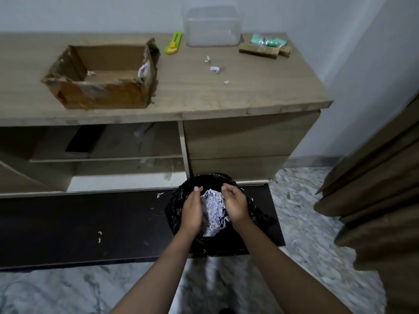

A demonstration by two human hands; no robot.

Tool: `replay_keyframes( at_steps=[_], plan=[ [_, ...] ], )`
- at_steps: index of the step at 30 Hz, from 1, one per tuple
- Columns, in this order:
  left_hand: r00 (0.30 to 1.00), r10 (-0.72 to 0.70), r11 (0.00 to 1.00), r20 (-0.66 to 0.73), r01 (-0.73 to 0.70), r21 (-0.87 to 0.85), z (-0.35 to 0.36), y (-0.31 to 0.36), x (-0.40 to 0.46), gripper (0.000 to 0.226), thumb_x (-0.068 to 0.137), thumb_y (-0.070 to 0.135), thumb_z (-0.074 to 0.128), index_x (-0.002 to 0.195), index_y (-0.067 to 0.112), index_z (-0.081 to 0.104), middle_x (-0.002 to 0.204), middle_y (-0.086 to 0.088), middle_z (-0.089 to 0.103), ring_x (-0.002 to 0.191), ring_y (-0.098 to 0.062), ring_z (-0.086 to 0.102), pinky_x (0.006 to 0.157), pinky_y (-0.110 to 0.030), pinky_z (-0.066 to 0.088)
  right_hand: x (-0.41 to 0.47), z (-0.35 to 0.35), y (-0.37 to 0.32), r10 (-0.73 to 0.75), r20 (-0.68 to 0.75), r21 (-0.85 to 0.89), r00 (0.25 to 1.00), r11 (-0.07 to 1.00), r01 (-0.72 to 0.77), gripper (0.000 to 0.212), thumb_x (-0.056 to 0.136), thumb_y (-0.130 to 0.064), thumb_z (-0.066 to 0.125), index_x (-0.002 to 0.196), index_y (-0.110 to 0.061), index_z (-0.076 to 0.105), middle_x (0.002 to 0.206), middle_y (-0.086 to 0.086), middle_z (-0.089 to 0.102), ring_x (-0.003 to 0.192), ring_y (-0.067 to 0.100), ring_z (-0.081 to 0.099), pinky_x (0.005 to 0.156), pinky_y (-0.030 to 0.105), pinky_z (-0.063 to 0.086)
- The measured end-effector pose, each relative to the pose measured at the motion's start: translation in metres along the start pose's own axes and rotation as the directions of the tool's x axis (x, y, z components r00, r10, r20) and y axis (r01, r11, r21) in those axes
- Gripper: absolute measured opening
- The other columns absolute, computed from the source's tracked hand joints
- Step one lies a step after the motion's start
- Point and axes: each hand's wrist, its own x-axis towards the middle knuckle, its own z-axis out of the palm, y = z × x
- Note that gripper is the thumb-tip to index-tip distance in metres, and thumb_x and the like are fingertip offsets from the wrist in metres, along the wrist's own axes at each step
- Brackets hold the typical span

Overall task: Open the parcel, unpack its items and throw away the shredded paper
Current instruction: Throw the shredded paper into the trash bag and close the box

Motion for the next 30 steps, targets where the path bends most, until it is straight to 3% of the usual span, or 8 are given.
replay_keyframes(
  at_steps=[3, 5, 7, 14, 18, 23, 26, 30],
  plan=[
    [1.000, -0.012, 1.000, -0.022, 0.012, -0.004, -0.010, 0.031, -0.036, 0.044, 0.100, 0.036, 0.030, 0.125, 0.010, 0.057, 0.119, 0.000, 0.059, 0.108, -0.005, 0.049, 0.092, -0.021, 0.033, -0.030, -0.011, -0.036, -0.011, -0.042, 0.006, 0.999, 1.000, 0.011, 0.028, 0.091, -0.002, 0.054, 0.116, 0.009, 0.057, 0.114, 0.022, 0.063, 0.098, 0.018, 0.056, 0.067, -0.001, 0.044],
    [0.999, -0.020, 1.000, -0.042, 0.019, -0.011, -0.017, 0.052, -0.060, 0.040, 0.100, 0.035, 0.032, 0.118, 0.013, 0.060, 0.113, 0.003, 0.059, 0.109, -0.010, 0.050, 0.093, -0.026, 0.036, -0.054, -0.018, -0.061, -0.020, -0.048, -0.001, 0.999, 1.000, 0.020, 0.027, 0.090, -0.001, 0.054, 0.115, 0.009, 0.057, 0.111, 0.020, 0.063, 0.098, 0.018, 0.056, 0.067, -0.002, 0.044],
    [0.998, -0.012, 1.000, -0.065, 0.010, -0.029, -0.025, 0.078, -0.087, 0.033, 0.099, 0.033, 0.036, 0.106, 0.018, 0.064, 0.103, 0.006, 0.060, 0.106, -0.011, 0.050, 0.087, -0.025, 0.038, -0.079, -0.024, -0.088, -0.018, -0.044, -0.003, 0.999, 1.000, 0.017, 0.026, 0.090, 0.000, 0.054, 0.114, 0.007, 0.057, 0.106, 0.019, 0.063, 0.096, 0.019, 0.057, 0.067, 0.000, 0.045],
    [0.987, 0.157, 0.986, -0.040, -0.155, 0.057, -0.049, 0.162, -0.124, 0.027, 0.094, 0.028, 0.050, 0.114, 0.014, 0.063, 0.117, 0.000, 0.064, 0.112, -0.012, 0.055, 0.095, -0.023, 0.037, -0.130, -0.027, -0.175, -0.148, -0.020, -0.038, 0.989, 0.988, 0.148, 0.021, 0.091, -0.010, 0.055, 0.112, -0.009, 0.060, 0.099, 0.004, 0.065, 0.088, 0.009, 0.061, 0.070, 0.007, 0.046],
    [0.966, 0.260, 0.963, 0.000, -0.259, 0.074, -0.053, 0.205, -0.106, 0.030, 0.091, 0.028, 0.056, 0.118, 0.014, 0.060, 0.121, -0.003, 0.061, 0.115, -0.016, 0.055, 0.105, -0.035, 0.041, -0.126, -0.019, -0.220, -0.262, -0.016, -0.071, 0.965, 0.963, 0.261, 0.024, 0.091, -0.009, 0.053, 0.115, -0.007, 0.058, 0.105, 0.005, 0.063, 0.094, 0.013, 0.059, 0.081, 0.017, 0.042],
    [0.911, 0.411, 0.891, 0.036, -0.410, 0.195, -0.047, 0.247, -0.060, 0.033, 0.089, 0.028, 0.059, 0.120, 0.018, 0.057, 0.121, 0.002, 0.056, 0.111, -0.009, 0.052, 0.094, -0.020, 0.037, -0.084, -0.005, -0.258, -0.404, -0.002, -0.190, 0.915, 0.898, 0.396, 0.028, 0.086, -0.008, 0.059, 0.113, -0.014, 0.059, 0.114, 0.007, 0.062, 0.100, 0.017, 0.060, 0.091, 0.030, 0.048],
    [0.906, 0.412, 0.876, 0.095, -0.422, 0.234, -0.038, 0.261, -0.021, 0.038, 0.088, 0.026, 0.061, 0.124, 0.017, 0.054, 0.124, 0.002, 0.052, 0.113, -0.006, 0.049, 0.089, -0.014, 0.036, -0.047, 0.002, -0.275, -0.469, 0.058, -0.304, 0.881, 0.832, 0.463, 0.035, 0.082, -0.007, 0.062, 0.116, -0.012, 0.058, 0.115, 0.006, 0.058, 0.101, 0.020, 0.059, 0.091, 0.027, 0.046],
    [0.916, 0.381, 0.834, 0.124, -0.398, 0.383, -0.026, 0.270, 0.041, 0.047, 0.086, 0.034, 0.061, 0.129, 0.017, 0.050, 0.133, -0.002, 0.051, 0.120, -0.009, 0.046, 0.100, -0.024, 0.035, 0.009, 0.009, -0.290, -0.467, 0.179, -0.415, 0.866, 0.762, 0.497, 0.043, 0.080, -0.008, 0.064, 0.122, -0.010, 0.054, 0.121, 0.007, 0.053, 0.107, 0.017, 0.057, 0.095, 0.023, 0.043]
  ],
)
